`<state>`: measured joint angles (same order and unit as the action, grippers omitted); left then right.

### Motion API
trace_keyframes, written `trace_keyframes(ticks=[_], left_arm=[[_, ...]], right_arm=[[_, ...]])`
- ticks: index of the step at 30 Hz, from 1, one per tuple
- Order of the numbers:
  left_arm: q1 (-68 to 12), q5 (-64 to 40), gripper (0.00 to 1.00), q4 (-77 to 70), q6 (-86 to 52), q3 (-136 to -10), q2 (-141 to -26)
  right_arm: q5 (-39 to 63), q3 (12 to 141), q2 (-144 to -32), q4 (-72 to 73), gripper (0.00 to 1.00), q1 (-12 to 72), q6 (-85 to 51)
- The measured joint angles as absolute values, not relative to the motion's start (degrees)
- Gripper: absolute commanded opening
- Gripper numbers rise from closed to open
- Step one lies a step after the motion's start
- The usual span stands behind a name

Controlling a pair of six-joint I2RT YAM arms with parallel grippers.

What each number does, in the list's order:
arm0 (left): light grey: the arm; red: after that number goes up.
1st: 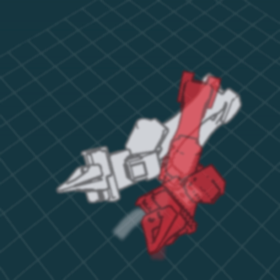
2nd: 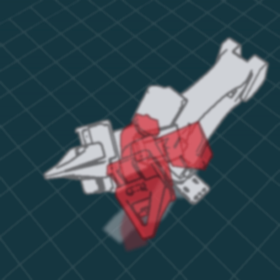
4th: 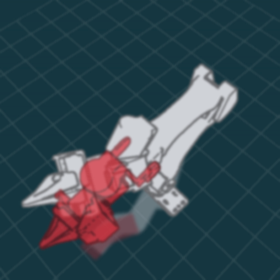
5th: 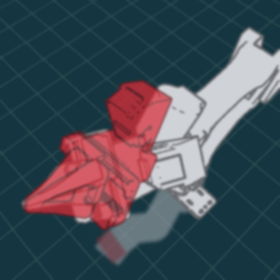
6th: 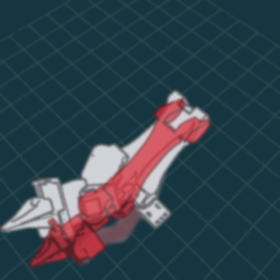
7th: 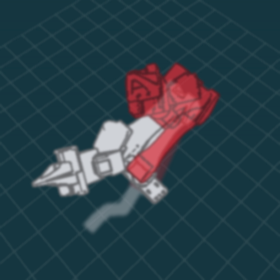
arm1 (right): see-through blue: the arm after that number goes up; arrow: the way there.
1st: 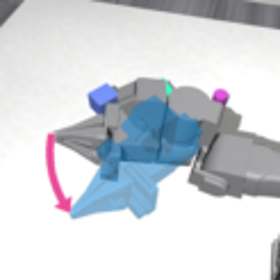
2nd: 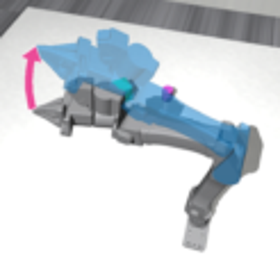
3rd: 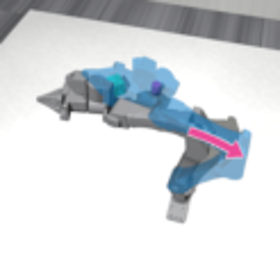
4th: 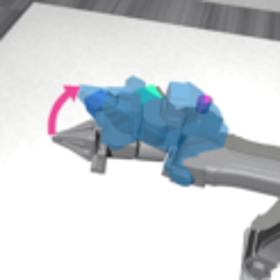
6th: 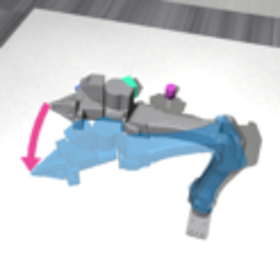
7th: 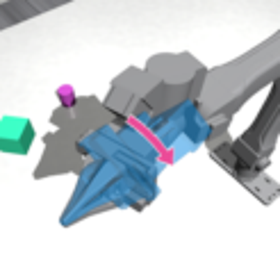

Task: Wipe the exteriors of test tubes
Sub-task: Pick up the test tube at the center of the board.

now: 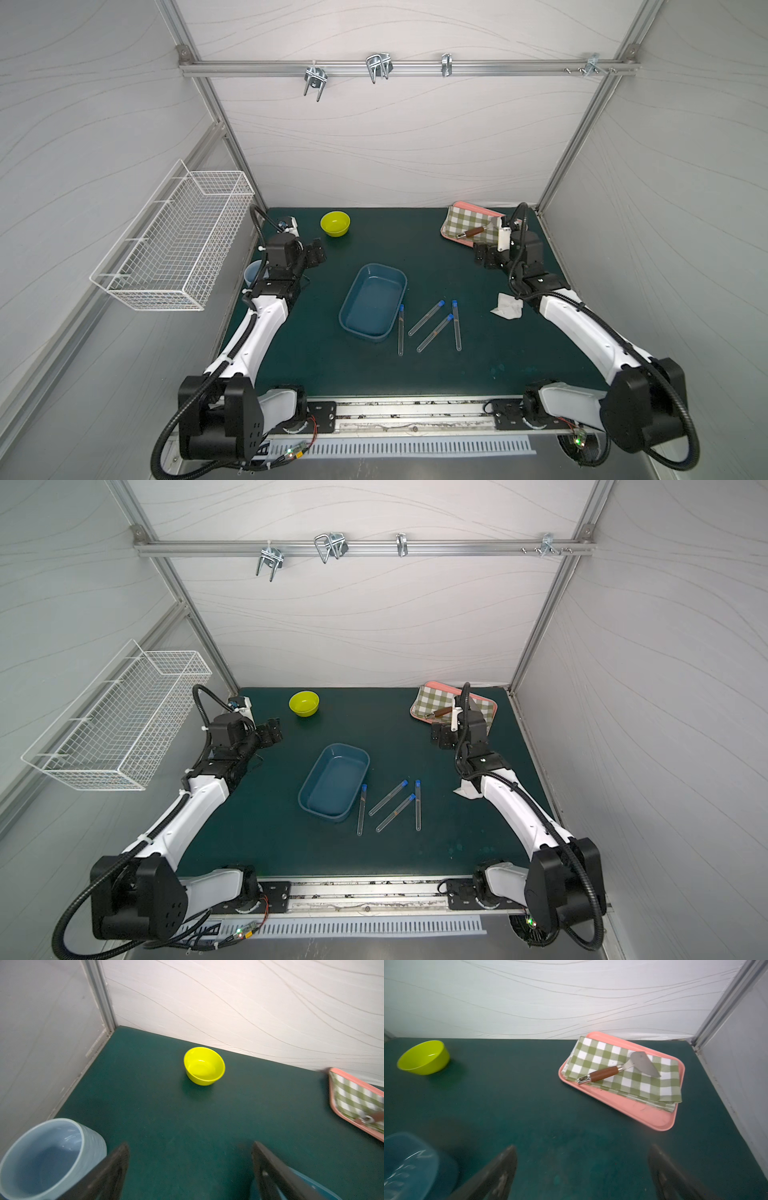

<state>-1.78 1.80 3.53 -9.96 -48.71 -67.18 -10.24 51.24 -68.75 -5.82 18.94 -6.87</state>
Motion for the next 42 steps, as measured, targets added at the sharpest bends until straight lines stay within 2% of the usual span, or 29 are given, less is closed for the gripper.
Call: trace_keyframes(ticks=[6,12,18,28,42], left_arm=[[-9.4,-1.6,0.9,16.3,-12.3,-46.7,-61.5],[-13.8,-2.7,0.9,20.6,-15.8,-41.5,-52.4],[-17.3,-3.4,0.9,20.7,-18.5,-37.7,-48.0],[-23.2,-4.0,0.89,20.7,-20.2,-36.9,-50.1],[-28.1,-5.0,0.89,19.1,-21.5,-35.8,-52.2]], right_arm=[[-4.7,50.5,-67.0,-22.8,0.87,21.7,-12.2],[-1.7,47.0,-66.6,-32.0,0.82,22.9,-16.8],[-0.5,46.7,-67.0,-35.0,0.72,23.2,-19.6],[2.0,48.3,-72.4,-35.7,0.55,23.4,-22.5],[2.1,55.5,-81.9,-35.6,0.44,25.2,-22.6]])
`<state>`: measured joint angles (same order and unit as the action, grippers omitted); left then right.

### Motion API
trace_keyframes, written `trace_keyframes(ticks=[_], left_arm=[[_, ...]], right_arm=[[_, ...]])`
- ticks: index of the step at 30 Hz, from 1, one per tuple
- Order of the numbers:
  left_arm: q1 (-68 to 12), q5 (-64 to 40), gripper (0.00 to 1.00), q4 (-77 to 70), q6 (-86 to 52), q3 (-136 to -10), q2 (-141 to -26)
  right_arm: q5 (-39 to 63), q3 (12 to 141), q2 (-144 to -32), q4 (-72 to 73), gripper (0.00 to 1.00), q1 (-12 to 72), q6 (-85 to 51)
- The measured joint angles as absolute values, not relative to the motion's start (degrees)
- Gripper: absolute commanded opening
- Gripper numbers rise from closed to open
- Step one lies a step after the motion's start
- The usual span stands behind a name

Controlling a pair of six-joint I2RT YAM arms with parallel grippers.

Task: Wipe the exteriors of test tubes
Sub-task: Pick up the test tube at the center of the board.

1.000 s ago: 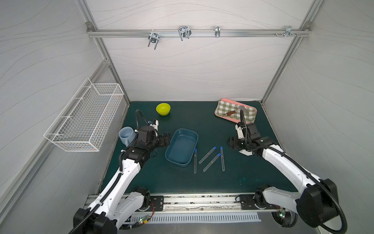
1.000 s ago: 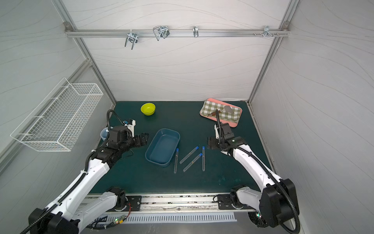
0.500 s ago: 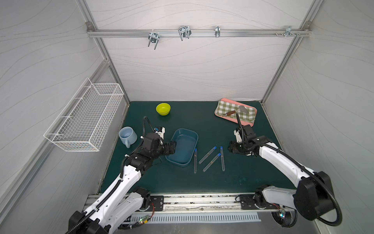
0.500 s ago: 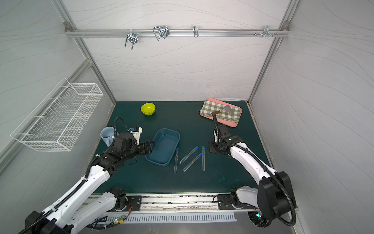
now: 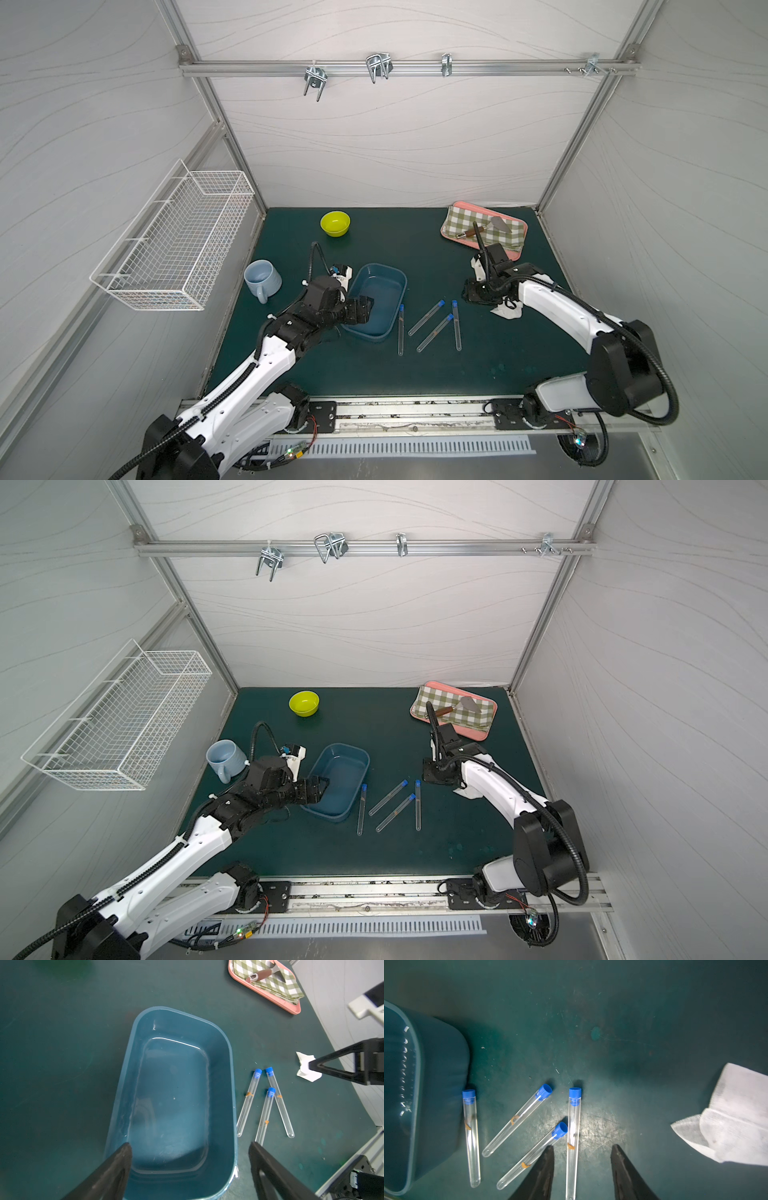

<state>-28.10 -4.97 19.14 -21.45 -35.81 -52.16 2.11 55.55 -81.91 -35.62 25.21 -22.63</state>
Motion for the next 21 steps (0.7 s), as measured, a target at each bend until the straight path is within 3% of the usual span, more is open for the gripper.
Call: trace_keyframes(ticks=[21], left_arm=[[-29.5,-5.7,0.9,18.0,-22.8,-33.9,-51.8]], right_arm=[[-3.8,59.5,-96.0,-36.0,0.34,32.2,-23.6]])
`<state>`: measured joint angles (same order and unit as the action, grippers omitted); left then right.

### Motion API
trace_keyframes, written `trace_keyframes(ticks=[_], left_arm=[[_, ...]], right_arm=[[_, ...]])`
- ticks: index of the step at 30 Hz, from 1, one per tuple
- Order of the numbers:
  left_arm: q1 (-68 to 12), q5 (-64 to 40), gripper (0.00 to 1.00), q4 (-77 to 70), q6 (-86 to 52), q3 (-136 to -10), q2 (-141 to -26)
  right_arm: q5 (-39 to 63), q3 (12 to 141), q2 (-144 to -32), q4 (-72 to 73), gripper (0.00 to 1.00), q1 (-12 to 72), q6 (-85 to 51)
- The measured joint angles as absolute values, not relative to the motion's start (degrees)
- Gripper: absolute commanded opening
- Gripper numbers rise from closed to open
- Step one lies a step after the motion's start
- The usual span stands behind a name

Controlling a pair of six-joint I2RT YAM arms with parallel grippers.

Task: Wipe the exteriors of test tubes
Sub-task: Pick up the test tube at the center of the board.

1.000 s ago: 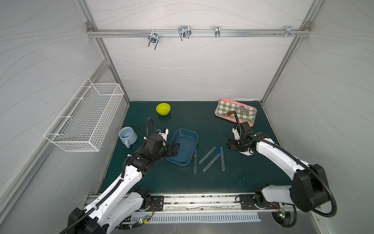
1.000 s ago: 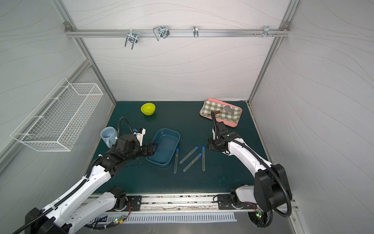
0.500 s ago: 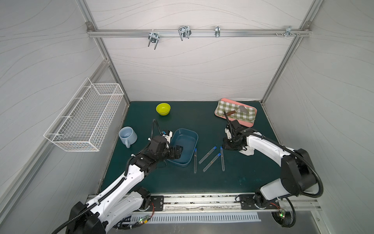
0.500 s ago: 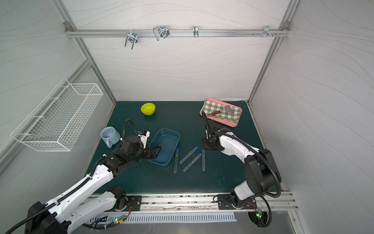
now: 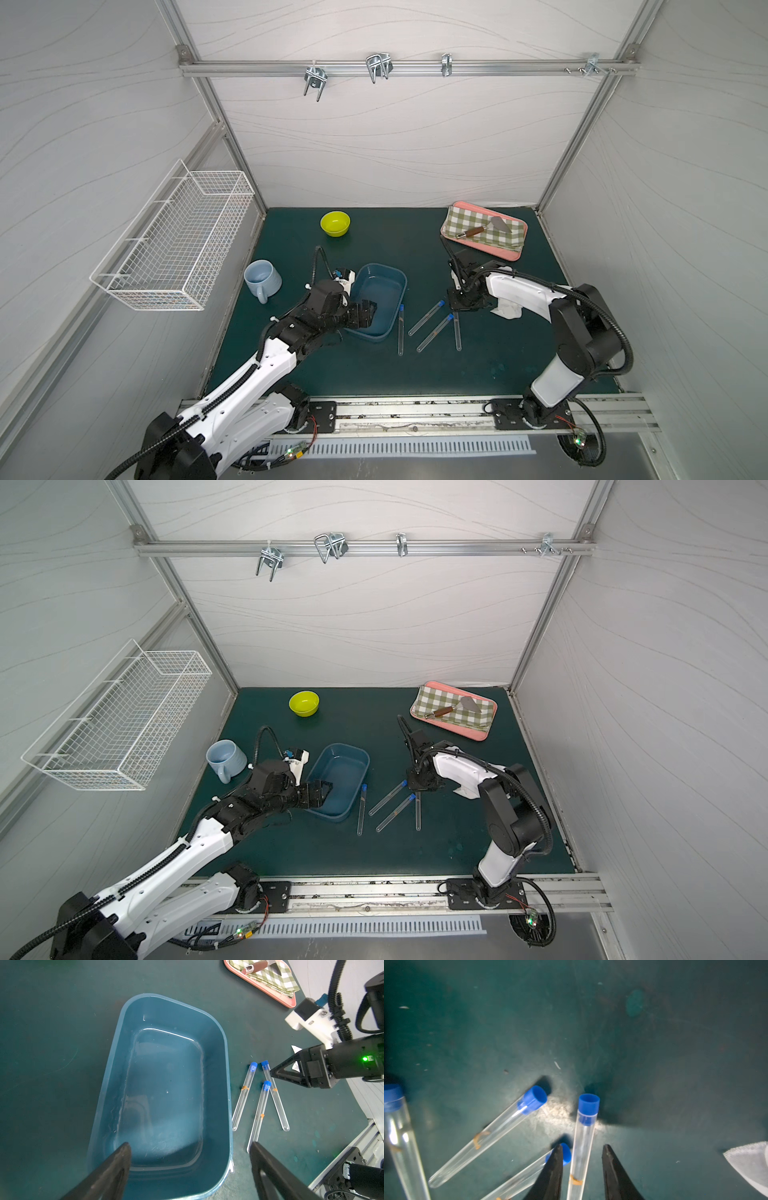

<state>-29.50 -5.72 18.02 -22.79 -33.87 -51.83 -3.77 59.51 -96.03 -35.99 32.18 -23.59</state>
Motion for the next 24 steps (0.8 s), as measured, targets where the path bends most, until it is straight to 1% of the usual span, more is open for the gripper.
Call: trace_keyframes(ticks=[13,24], left_arm=[[-29.8,-7.1,0.9,17.0,-25.7,-33.6,-51.8],[-29.8,-7.1,0.91,16.6,-25.8,-33.6,-52.3]], right_arm=[[-5.7,61.1,-99.1,-36.1,0.31,33.0,-24.2],[-5.9,61.5,-101.2,-36.1,0.22,33.0,-24.6]])
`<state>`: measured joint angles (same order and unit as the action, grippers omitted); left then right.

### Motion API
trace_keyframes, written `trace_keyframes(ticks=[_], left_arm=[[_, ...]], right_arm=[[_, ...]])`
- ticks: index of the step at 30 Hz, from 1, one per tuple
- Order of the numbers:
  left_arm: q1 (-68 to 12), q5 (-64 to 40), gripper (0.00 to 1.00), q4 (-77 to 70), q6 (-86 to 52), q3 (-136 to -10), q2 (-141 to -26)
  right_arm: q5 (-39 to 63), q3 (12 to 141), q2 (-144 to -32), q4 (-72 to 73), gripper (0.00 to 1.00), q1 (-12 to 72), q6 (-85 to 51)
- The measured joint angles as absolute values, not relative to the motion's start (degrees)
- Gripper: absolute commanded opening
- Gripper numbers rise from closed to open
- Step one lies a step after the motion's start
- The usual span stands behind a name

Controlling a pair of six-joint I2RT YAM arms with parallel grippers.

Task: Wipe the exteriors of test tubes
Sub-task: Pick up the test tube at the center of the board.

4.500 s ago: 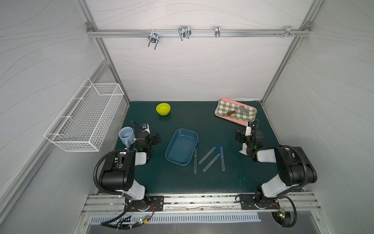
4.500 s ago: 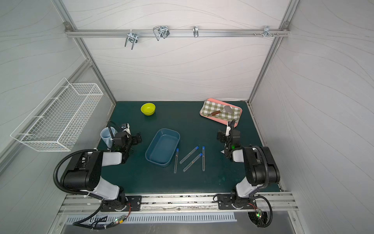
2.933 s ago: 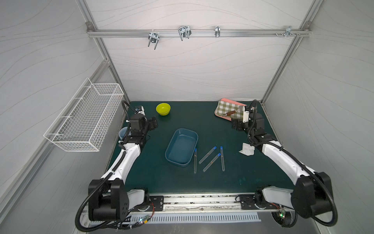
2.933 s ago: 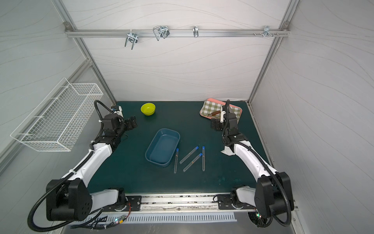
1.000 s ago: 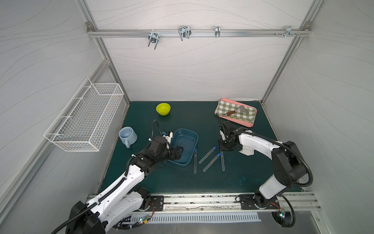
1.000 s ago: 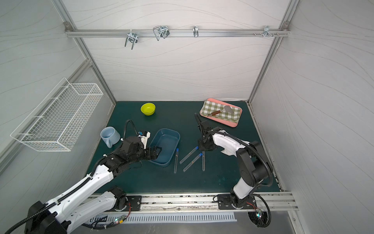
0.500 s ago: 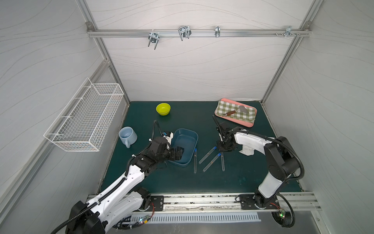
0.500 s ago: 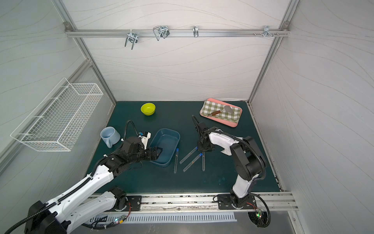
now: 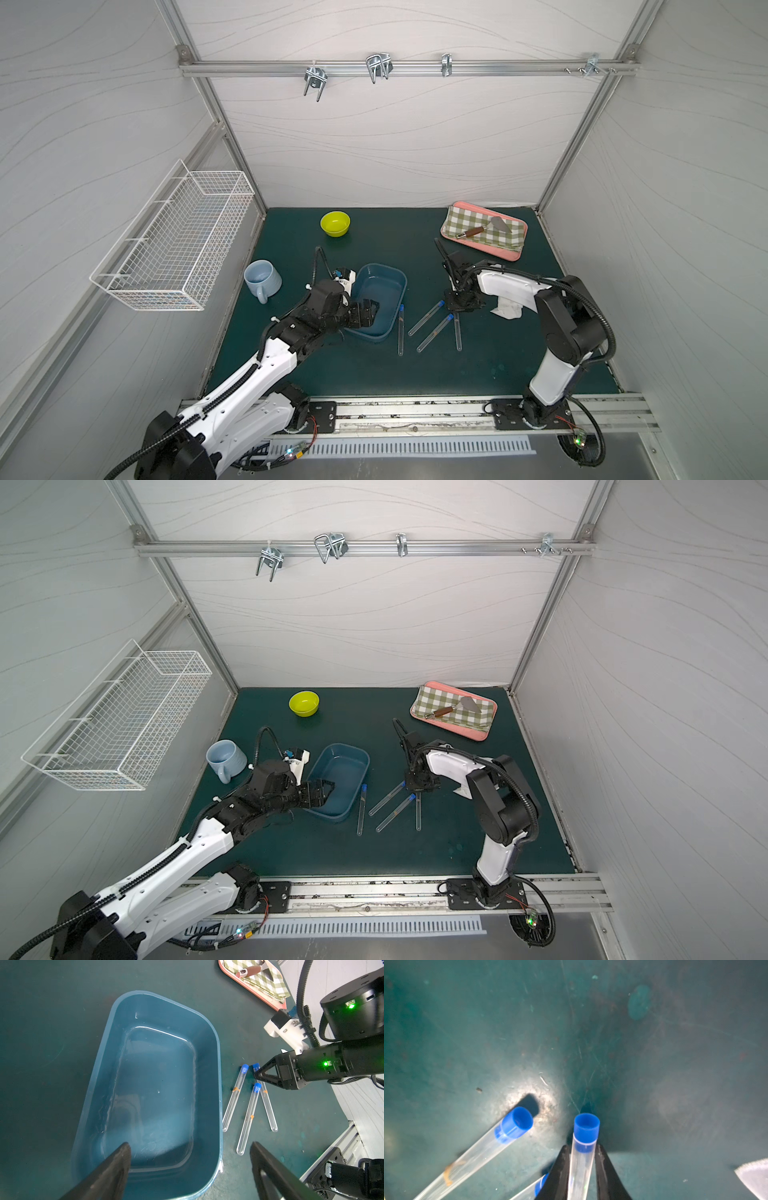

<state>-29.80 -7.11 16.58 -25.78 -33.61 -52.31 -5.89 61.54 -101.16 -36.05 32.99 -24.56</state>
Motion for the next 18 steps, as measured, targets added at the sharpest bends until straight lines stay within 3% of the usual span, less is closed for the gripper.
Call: trace_keyframes(ticks=[8,18], left_arm=[[-29.8,-7.6,0.91,16.6,-25.8,-33.6,-54.0],[-29.9,-10.1,0.89,16.7,-25.5,-34.4,-54.2]], right_arm=[[-6.3,61.6,-101.4,-36.1,0.14,33.0,-24.8],[-3.2,61.6,-96.1,-36.4,0.11,32.2,-25.2]])
